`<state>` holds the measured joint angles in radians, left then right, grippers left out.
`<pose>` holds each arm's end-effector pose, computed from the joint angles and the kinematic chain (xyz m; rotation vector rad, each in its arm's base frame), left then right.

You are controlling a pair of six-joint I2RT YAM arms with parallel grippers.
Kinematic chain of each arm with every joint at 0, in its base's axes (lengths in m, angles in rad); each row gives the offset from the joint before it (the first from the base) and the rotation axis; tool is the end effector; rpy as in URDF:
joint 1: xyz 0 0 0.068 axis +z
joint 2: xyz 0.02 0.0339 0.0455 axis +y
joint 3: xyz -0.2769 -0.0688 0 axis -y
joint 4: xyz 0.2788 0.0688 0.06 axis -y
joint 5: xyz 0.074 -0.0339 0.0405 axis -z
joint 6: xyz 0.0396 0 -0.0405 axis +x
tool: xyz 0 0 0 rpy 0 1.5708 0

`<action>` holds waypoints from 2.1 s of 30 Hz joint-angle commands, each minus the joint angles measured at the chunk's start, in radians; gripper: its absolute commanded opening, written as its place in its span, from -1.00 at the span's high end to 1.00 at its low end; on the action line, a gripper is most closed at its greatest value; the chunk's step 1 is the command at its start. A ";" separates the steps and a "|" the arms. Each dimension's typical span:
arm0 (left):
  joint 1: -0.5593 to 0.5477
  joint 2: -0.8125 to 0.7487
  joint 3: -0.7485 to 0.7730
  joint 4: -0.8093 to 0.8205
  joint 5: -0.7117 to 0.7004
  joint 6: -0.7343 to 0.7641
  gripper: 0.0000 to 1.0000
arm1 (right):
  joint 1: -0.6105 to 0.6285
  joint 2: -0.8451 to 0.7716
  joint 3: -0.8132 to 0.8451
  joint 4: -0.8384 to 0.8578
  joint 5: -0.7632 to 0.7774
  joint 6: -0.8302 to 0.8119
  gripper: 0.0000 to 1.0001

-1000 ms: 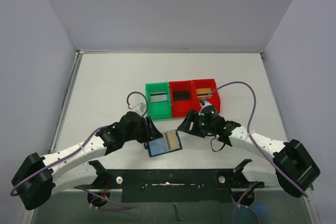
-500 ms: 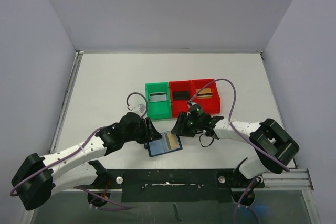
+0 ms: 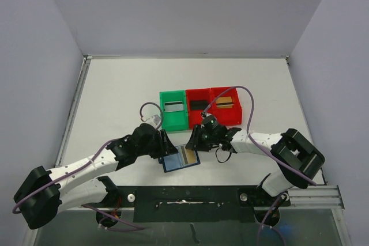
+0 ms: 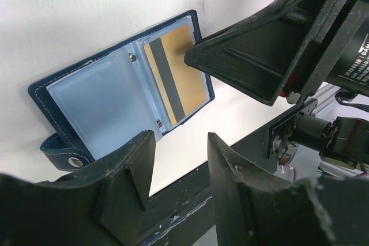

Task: Take the credit cards out of the card holder

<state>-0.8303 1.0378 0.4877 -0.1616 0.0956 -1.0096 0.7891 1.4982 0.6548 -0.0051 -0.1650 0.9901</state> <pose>0.1552 -0.1754 0.1833 -0.1703 2.5098 -0.9894 0.2102 0.2209 0.1365 0.1843 2.6558 0.9193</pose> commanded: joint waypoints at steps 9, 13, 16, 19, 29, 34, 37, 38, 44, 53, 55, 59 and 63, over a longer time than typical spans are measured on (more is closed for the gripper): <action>-0.006 0.084 0.019 0.126 0.023 0.009 0.20 | 0.049 -0.011 -0.018 -0.049 0.124 0.094 0.31; -0.007 0.143 0.010 0.194 0.017 -0.006 0.20 | 0.070 -0.036 -0.066 0.018 0.118 0.150 0.31; -0.017 0.188 -0.004 0.251 0.011 -0.031 0.24 | 0.076 -0.024 -0.081 0.040 0.107 0.169 0.31; -0.023 0.207 -0.046 0.304 -0.015 -0.065 0.28 | 0.075 -0.012 -0.085 0.044 0.099 0.175 0.32; -0.041 0.251 -0.141 0.452 -0.016 -0.138 0.37 | 0.076 0.009 -0.086 0.057 0.085 0.181 0.33; -0.042 0.273 -0.156 0.511 -0.004 -0.157 0.53 | 0.076 0.011 -0.085 0.058 0.079 0.180 0.34; -0.044 0.276 -0.170 0.524 -0.020 -0.179 0.64 | 0.076 0.014 -0.083 0.057 0.076 0.178 0.34; -0.043 0.273 -0.180 0.541 -0.022 -0.188 0.68 | 0.075 0.015 -0.083 0.057 0.073 0.177 0.34; -0.043 0.260 -0.213 0.618 -0.011 -0.213 0.93 | 0.076 0.015 -0.086 0.057 0.073 0.181 0.35; -0.041 0.217 -0.230 0.629 -0.002 -0.222 1.00 | 0.076 0.017 -0.076 0.044 0.079 0.175 0.35; -0.040 0.201 -0.241 0.635 -0.003 -0.226 1.00 | 0.075 0.012 -0.079 0.043 0.080 0.176 0.35; -0.036 0.171 -0.261 0.635 -0.005 -0.234 1.00 | 0.076 0.011 -0.078 0.041 0.079 0.177 0.35; -0.034 0.155 -0.278 0.628 -0.005 -0.237 1.00 | 0.075 0.014 -0.074 0.042 0.079 0.173 0.34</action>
<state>-0.8688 1.2217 0.2180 0.4042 0.0868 -1.2385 0.8566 1.4864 0.5831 0.0677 -0.0929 1.1687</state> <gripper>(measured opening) 0.004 0.326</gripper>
